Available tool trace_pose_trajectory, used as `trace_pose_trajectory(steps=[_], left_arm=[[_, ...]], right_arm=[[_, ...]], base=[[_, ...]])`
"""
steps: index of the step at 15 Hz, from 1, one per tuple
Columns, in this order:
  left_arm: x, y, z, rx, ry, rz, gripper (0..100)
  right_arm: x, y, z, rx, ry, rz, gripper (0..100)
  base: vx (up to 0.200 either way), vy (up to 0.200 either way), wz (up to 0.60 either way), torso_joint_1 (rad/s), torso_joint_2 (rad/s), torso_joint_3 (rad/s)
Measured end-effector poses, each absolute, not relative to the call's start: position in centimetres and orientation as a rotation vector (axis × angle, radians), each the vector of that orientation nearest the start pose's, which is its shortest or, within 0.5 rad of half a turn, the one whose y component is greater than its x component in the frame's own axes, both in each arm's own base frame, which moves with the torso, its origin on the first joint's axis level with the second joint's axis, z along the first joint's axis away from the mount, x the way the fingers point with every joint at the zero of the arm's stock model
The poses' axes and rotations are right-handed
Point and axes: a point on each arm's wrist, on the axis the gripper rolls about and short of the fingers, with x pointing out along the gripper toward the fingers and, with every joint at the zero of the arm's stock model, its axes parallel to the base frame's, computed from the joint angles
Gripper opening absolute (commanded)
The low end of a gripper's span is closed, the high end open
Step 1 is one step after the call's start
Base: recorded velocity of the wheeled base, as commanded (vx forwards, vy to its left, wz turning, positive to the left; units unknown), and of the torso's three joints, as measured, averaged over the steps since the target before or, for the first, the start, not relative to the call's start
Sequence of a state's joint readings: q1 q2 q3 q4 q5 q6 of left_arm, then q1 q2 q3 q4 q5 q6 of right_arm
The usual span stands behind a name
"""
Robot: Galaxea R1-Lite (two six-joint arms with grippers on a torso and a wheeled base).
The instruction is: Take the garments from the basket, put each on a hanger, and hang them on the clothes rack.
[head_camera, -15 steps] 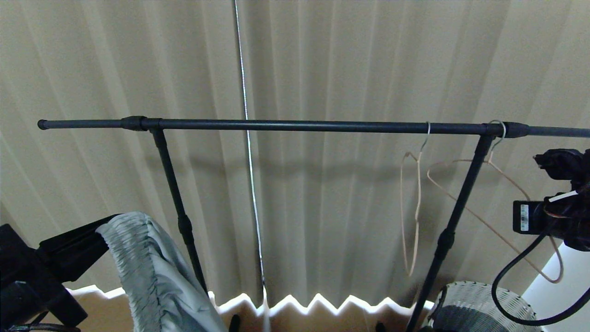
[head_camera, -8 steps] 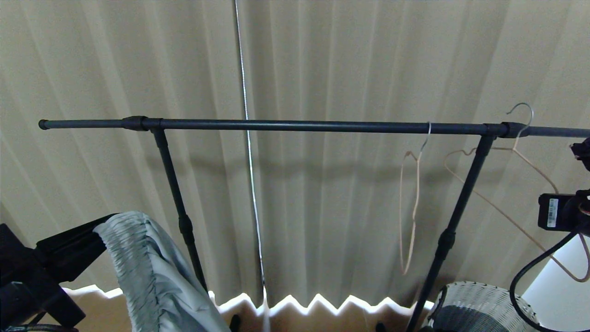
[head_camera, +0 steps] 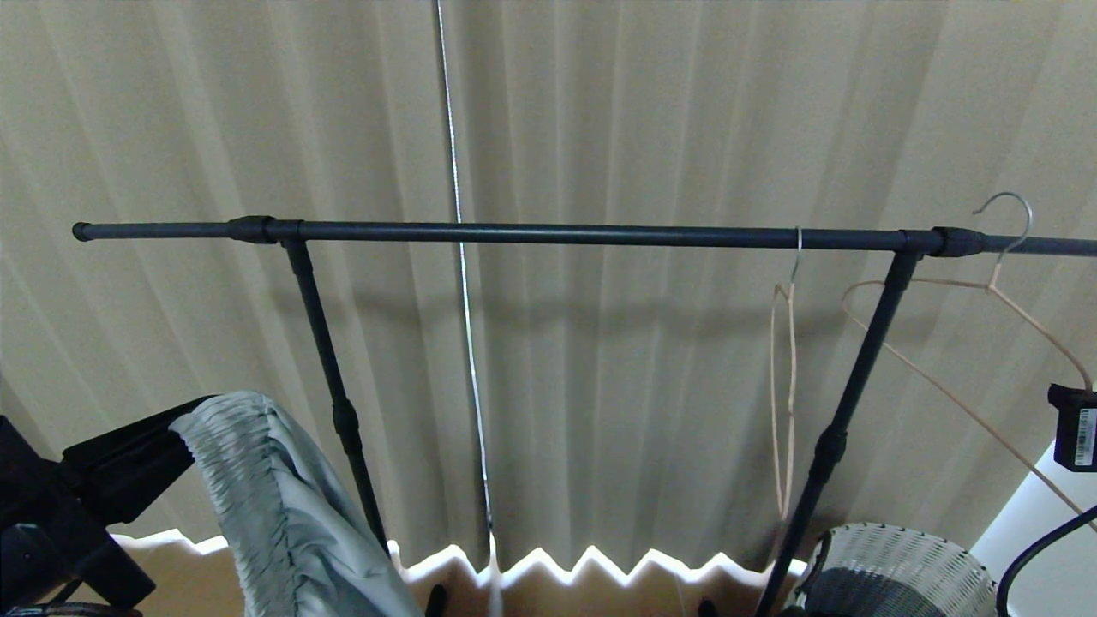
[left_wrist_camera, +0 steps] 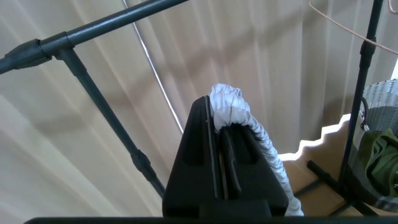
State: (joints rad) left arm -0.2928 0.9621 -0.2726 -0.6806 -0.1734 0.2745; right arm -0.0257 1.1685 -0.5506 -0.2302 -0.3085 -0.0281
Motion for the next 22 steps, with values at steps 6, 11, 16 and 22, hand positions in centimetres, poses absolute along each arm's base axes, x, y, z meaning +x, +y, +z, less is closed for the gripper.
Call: trace_pose_trajectory(steps=[6,11,16,22], left_arm=[[10.8,-3.6,19.3,0.271,-0.057,-0.459,0],[10.9,-3.2,19.2,0.299,-0.056,-0.424,0],[10.9,-3.1,19.2,0.300,-0.053,-0.414,0],[10.9,-3.1,19.0,0.300,-0.049,-0.418,0]], right_arm=[[14.6,-1.1,19.8,-0.086,0.359,-0.324,0],[14.4,-1.1,19.8,-0.086,0.358,-0.325,0],[14.4,-1.1,19.6,-0.087,0.364,-0.324,0],[14.4,-1.0,19.5,-0.088,0.369,-0.320,0]], base=[[-0.100,0.000,0.00,0.001,0.00,0.001],[-0.200,0.000,0.00,-0.004,0.00,0.005],[-0.200,0.000,0.00,0.000,0.00,0.003],[-0.033,0.000,0.00,0.000,0.00,0.000]])
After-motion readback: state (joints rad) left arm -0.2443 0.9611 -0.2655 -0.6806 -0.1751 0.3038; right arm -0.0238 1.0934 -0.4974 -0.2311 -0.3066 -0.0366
